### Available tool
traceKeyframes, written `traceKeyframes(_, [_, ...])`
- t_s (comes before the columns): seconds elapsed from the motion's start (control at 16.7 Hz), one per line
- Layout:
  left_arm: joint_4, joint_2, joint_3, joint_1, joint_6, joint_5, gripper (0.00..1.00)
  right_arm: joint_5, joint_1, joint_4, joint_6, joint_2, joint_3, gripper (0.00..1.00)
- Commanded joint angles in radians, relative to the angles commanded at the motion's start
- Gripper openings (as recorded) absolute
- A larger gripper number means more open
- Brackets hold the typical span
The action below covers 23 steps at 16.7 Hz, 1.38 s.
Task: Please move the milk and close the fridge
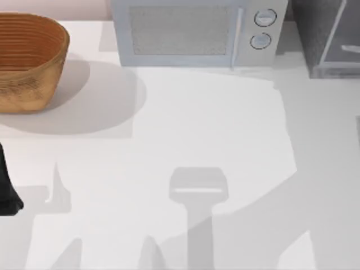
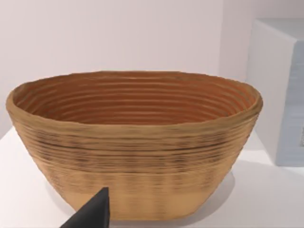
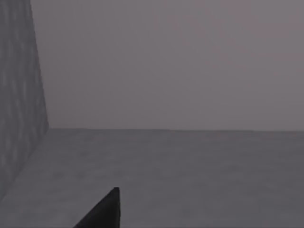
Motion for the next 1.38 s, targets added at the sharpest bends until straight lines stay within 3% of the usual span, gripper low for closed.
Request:
traceKeyframes(0.36, [0.0,0.0,0.0,0.0,0.0,0.0,1.0,0.0,0.003,-0.006,0.002,-0.01,-0.006,1.0])
traceKeyframes(0.66, [0.0,0.0,0.0,0.0,0.0,0.0,1.0,0.016,0.018,-0.114,0.027,-0.212,-0.118,1.0])
traceKeyframes(1.38, [0.0,0.0,0.0,0.0,0.0,0.0,1.0,0.137,0.077,-0.638,0.038,-1.408,-0.724,1.0])
